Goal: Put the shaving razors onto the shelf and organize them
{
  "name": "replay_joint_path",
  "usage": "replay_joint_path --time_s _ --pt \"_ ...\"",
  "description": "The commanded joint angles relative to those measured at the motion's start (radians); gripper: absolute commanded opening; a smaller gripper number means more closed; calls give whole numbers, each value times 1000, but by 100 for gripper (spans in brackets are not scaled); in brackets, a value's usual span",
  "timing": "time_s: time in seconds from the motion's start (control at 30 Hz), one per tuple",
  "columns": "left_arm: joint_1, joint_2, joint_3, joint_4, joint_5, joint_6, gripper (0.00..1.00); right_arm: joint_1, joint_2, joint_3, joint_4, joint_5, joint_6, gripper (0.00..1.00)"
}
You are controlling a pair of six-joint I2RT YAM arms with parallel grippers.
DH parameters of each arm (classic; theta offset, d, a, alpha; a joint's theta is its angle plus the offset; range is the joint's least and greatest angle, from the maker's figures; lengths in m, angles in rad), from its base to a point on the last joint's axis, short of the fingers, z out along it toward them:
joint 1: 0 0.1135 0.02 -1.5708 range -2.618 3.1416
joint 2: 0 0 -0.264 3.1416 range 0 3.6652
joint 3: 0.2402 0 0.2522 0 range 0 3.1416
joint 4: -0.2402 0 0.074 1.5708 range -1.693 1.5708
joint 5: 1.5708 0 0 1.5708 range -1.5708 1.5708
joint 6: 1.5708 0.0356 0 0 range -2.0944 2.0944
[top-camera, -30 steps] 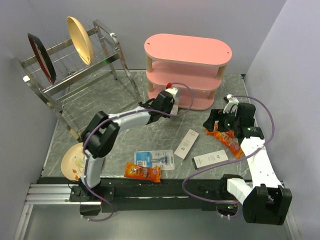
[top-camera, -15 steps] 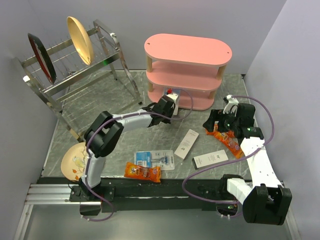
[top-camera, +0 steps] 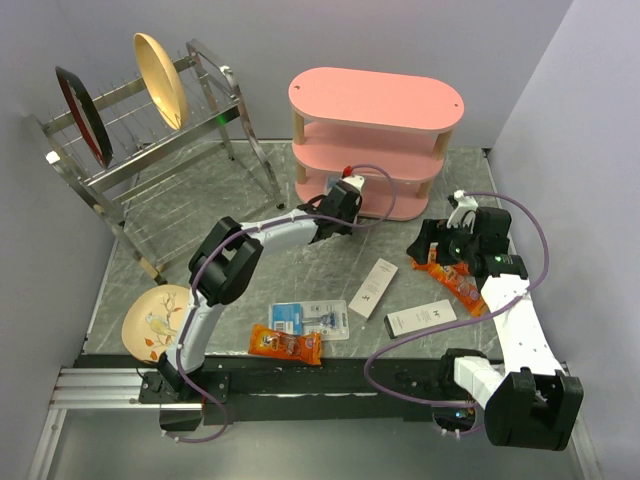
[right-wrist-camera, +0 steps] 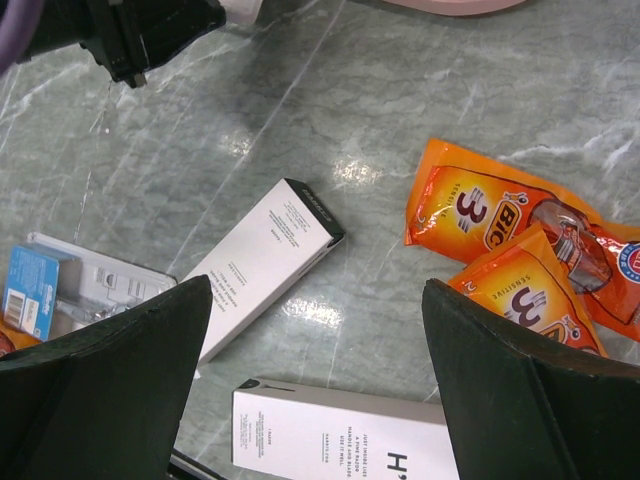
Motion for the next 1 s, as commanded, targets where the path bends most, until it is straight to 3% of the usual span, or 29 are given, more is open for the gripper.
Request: replay_joint_path --time_s 0.0,0.2,0.5,0.67,0.97 --pt "35 43 54 8 -26 -61 1 -12 -16 -3 26 6 -7 92" --pt "40 48 82 6 -32 -35 1 -13 -13 -3 31 3 -4 92" --pt "37 -63 -40 20 5 -78 1 -15 -5 -4 36 -1 0 92" --pt "37 -57 -76 24 -47 -111 1 -15 4 -3 37 -4 -1 92" --pt "35 52 73 27 -127 -82 1 -13 19 8 23 0 -12 92"
